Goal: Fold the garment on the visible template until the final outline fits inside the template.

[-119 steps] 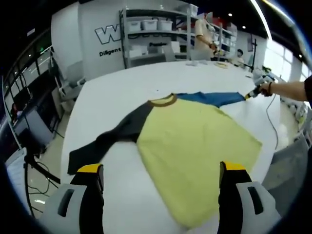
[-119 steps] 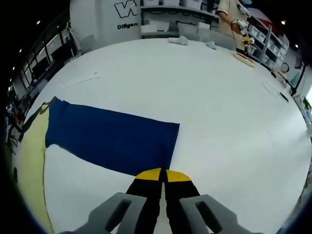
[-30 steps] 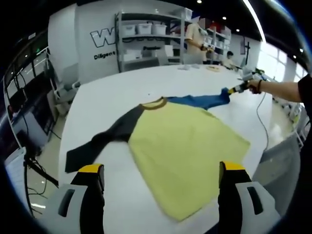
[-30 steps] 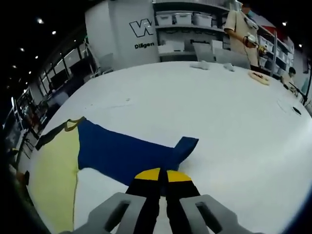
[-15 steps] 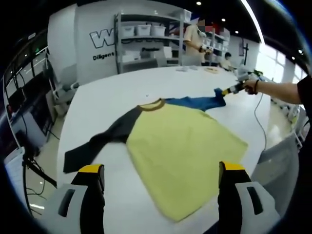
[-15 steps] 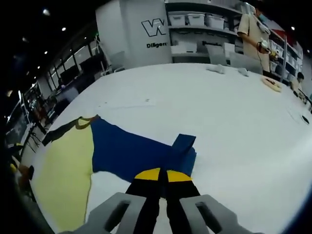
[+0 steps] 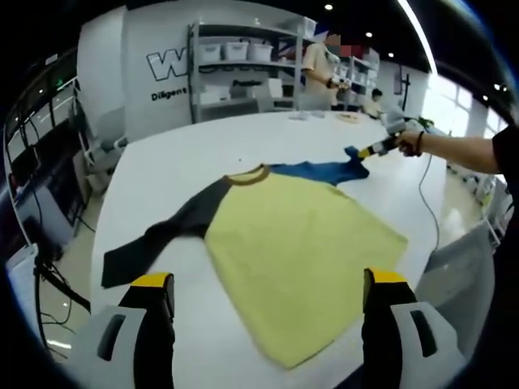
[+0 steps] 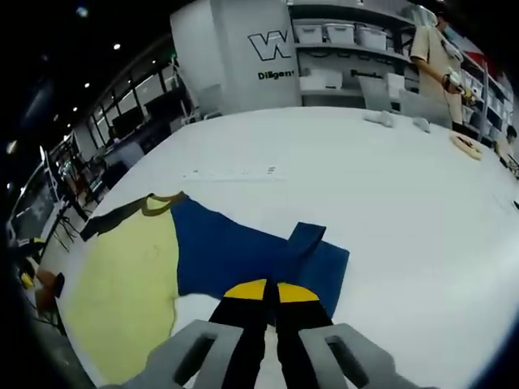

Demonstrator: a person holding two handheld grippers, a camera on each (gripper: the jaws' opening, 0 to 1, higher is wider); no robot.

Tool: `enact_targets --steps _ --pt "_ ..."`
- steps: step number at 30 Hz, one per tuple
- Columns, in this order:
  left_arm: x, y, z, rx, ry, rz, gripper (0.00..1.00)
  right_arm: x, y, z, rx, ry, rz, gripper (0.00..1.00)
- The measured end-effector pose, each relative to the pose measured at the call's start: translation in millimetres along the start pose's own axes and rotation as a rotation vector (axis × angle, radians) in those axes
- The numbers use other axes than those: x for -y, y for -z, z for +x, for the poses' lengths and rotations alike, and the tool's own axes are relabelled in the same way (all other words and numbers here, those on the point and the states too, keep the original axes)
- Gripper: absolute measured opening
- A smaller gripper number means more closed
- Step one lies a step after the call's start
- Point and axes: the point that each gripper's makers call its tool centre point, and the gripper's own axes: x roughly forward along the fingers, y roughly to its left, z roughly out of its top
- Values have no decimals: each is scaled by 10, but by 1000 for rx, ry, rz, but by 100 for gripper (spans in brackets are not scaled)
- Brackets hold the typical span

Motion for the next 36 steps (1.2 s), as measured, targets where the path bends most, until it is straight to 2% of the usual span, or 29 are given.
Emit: enact_targets --steps 9,21,30,31,36 --pt "36 12 -5 8 16 -5 97 -208 -40 36 -12 -30 -37 0" --pt "34 30 -26 4 19 4 96 -454 -123 102 -3 -66 -43 0" --pt "24 52 -54 4 16 6 96 -695 -172 162 -2 -102 -74 0" --pt "37 53 -61 9 17 3 96 -788 -200 170 -1 -115 -86 0" --pt "49 64 -71 8 17 7 96 -932 -237 197 2 -136 -107 0"
